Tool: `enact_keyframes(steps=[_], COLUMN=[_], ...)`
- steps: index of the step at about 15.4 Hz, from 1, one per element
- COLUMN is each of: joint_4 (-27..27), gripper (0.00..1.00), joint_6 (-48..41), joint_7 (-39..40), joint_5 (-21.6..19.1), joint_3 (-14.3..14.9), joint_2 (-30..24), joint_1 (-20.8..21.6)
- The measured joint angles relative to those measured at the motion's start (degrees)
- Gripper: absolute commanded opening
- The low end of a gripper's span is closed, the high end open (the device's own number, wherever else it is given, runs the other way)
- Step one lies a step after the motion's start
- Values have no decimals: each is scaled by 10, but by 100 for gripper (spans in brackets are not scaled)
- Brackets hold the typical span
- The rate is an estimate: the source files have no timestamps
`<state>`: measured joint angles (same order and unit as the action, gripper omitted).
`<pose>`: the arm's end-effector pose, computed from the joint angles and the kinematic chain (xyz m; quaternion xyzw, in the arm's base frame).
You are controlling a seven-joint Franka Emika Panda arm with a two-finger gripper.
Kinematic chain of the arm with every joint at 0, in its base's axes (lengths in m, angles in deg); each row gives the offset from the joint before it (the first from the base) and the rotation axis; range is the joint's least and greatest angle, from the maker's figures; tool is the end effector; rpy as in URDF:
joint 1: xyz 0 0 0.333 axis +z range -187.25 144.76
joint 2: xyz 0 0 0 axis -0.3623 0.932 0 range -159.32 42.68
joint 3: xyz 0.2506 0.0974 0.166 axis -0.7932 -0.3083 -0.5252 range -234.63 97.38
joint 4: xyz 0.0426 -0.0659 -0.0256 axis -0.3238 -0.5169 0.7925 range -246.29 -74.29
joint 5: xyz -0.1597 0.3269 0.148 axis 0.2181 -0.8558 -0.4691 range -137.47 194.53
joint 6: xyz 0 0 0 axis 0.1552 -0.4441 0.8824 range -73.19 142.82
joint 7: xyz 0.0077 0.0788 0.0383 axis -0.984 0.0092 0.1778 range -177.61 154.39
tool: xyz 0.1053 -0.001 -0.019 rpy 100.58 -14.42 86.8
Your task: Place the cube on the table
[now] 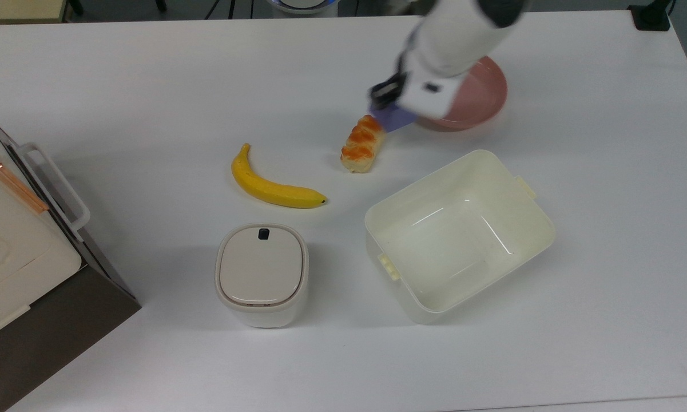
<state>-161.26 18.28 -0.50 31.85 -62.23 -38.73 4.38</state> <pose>0.5832 0.2043 0.4163 0.9481 0.2624 -0.1695 0.0595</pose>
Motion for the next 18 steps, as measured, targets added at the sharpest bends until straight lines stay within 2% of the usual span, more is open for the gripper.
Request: enact_keyframes(steps=[1, 2, 3, 7, 10, 13, 18], joint_4=[3, 5, 6, 7, 12, 41, 71], gripper=[56, 71, 100, 100, 100, 100, 100], joint_6=[10, 21, 30, 56, 57, 57, 57], joint_7=[0, 0, 0, 0, -2, -40, -104], joint_5=[2, 4, 8, 15, 20, 22, 22], joint_3=[1, 1, 2, 2, 2, 3, 3], joint_2=[0, 1, 1, 5, 5, -1, -50], joint_1=[-27, -53, -77, -141, -152, -170, -216])
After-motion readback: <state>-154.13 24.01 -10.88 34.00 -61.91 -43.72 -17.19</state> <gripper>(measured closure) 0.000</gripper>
